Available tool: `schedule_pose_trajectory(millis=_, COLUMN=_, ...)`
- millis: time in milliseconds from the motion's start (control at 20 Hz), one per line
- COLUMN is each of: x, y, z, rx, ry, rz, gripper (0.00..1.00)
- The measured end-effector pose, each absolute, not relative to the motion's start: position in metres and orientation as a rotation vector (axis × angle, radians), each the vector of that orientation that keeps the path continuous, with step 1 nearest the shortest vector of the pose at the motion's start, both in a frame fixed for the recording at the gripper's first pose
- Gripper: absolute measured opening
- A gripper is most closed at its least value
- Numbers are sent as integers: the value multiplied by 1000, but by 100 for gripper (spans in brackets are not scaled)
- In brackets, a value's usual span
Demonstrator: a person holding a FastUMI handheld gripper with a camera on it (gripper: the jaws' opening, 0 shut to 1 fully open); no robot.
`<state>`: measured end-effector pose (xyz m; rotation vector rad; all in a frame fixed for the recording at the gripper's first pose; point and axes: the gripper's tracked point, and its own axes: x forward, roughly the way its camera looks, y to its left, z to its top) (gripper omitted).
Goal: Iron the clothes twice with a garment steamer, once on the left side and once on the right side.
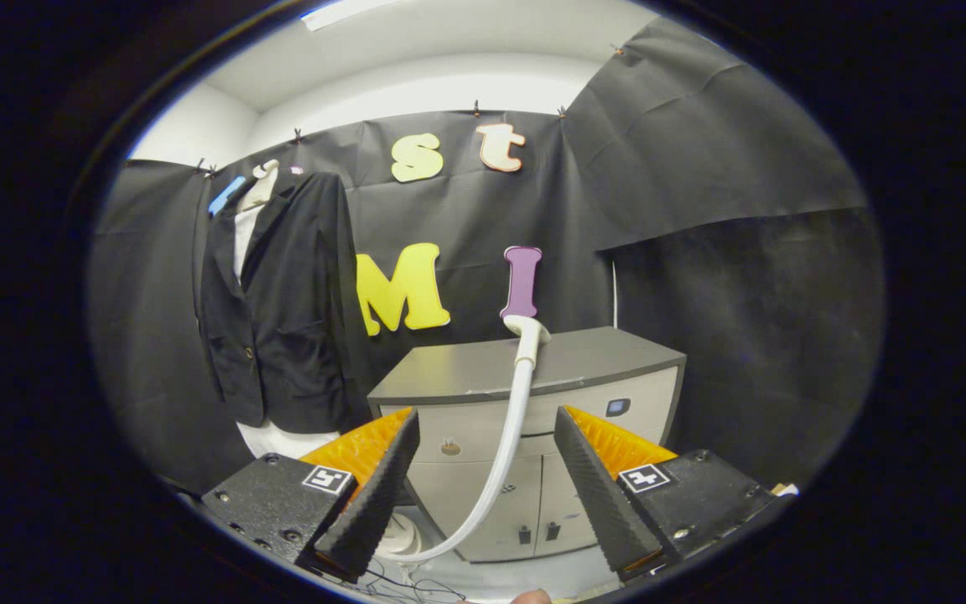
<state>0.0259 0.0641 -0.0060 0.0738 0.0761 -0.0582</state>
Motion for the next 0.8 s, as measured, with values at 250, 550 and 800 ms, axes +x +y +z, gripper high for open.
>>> schedule_pose_trajectory(millis=250, x=44, y=90, z=0, rx=93, ry=87, rz=-77, gripper=100)
schedule_pose_trajectory(millis=550, x=79, y=75, z=12, rx=88, ry=126, rz=-107, gripper=100)
schedule_pose_trajectory(millis=800, x=132, y=50, z=28, rx=121, ry=167, rz=-85, gripper=100)
